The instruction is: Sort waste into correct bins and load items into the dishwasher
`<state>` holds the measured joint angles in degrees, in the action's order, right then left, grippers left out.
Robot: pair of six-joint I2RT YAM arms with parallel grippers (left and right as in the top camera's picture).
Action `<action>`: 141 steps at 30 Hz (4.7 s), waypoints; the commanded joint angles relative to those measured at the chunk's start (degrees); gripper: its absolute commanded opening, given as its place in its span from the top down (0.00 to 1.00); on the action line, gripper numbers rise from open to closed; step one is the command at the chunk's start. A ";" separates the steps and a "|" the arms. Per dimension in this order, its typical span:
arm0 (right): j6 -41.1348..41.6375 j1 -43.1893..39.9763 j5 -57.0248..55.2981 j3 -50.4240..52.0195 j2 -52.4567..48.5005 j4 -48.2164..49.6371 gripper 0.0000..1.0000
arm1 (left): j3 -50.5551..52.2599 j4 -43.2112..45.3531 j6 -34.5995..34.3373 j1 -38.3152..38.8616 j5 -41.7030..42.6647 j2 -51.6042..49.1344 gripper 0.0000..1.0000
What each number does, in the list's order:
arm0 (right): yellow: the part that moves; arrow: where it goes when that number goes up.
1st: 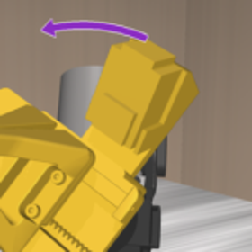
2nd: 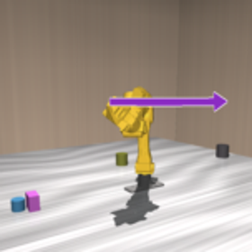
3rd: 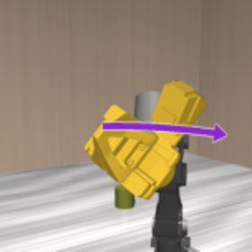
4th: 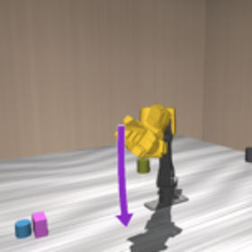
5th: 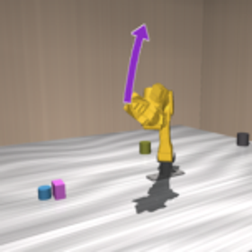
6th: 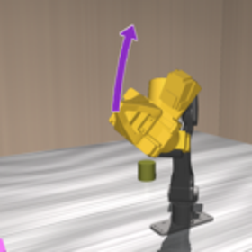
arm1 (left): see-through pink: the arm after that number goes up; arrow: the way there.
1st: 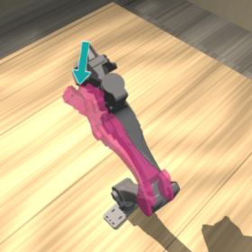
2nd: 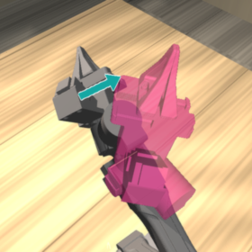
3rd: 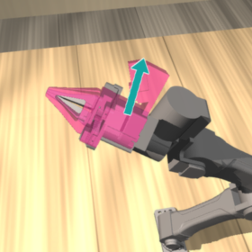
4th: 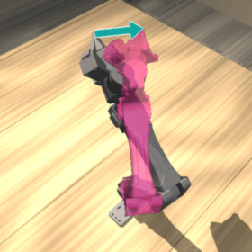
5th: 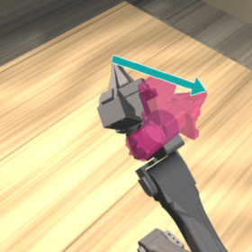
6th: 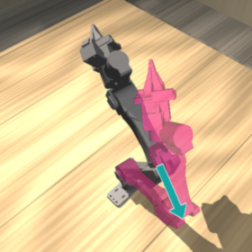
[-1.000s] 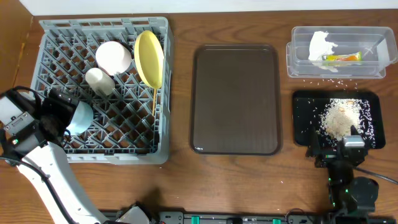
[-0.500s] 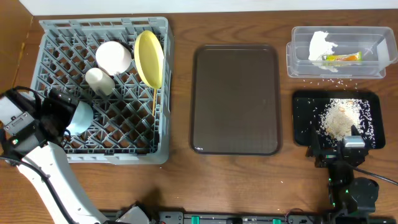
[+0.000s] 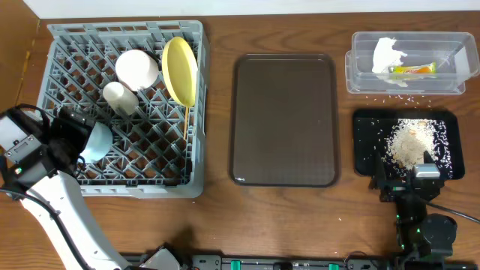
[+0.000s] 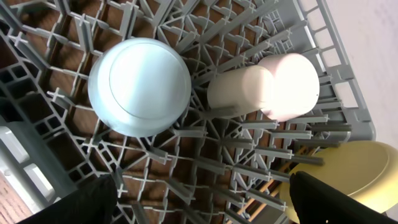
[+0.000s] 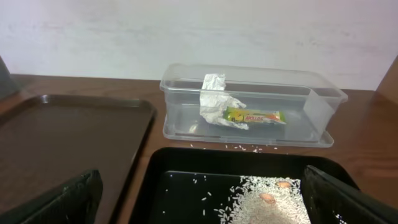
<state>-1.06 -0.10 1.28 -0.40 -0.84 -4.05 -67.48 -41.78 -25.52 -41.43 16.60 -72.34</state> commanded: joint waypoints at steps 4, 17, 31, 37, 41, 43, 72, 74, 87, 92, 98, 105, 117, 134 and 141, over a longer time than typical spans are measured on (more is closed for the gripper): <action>-0.70 -0.70 -0.59 0.09 0.50 -0.26 0.01 | -0.13 0.00 0.11 0.02 0.33 -0.33 0.10; -0.70 -0.70 -0.59 0.09 0.50 -0.26 0.01 | -0.13 0.00 0.13 0.02 0.33 -0.33 0.10; -0.70 -0.70 -0.59 0.09 0.50 -0.26 0.01 | 3.78 -4.76 15.91 5.03 0.28 1.49 0.10; -0.70 -0.70 -0.59 0.09 0.50 -0.26 0.01 | 16.74 5.20 21.94 9.81 0.31 7.41 0.10; -0.70 -0.70 -0.59 0.09 0.50 -0.26 0.01 | 27.21 13.79 21.88 10.80 0.37 11.58 0.10; -0.70 -0.70 -0.59 0.09 0.50 -0.26 0.01 | 31.78 17.97 21.88 11.06 0.55 13.11 0.10; -0.70 -0.70 -0.59 0.09 0.50 -0.26 0.01 | 67.04 50.53 21.88 23.54 -5.25 32.35 0.10; -0.70 -0.70 -0.59 0.09 0.50 -0.26 0.01 | 67.25 49.51 21.90 24.68 -6.43 33.68 0.10; -0.70 -0.70 -0.59 0.09 0.50 -0.26 0.01 | 67.25 47.06 25.09 35.17 -12.85 42.42 0.10; -0.70 -0.70 -0.59 0.09 0.50 -0.26 0.01 | 67.25 40.87 25.14 38.18 -12.85 51.41 0.10; -0.70 -0.70 -0.59 0.09 0.50 -0.26 0.01 | 67.25 37.94 25.09 39.28 -12.87 59.87 0.10; -0.70 -0.70 -0.59 0.09 0.50 -0.26 0.01 | 67.25 37.97 25.09 39.28 -12.79 63.63 0.10; -0.70 -0.70 -0.59 0.09 0.50 -0.26 0.01 | 67.25 37.99 26.01 41.38 -12.85 72.24 0.10; -0.70 -0.70 -0.59 0.09 0.50 -0.26 0.01 | 67.25 37.97 26.58 41.51 -12.83 72.04 0.10; -0.70 -0.70 -0.59 0.09 0.50 -0.26 0.01 | 67.25 37.97 26.58 41.53 -12.83 72.02 0.10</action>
<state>-1.10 -0.10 1.06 -0.40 -0.69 -4.03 -1.63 -2.55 0.10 -0.25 3.25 -0.62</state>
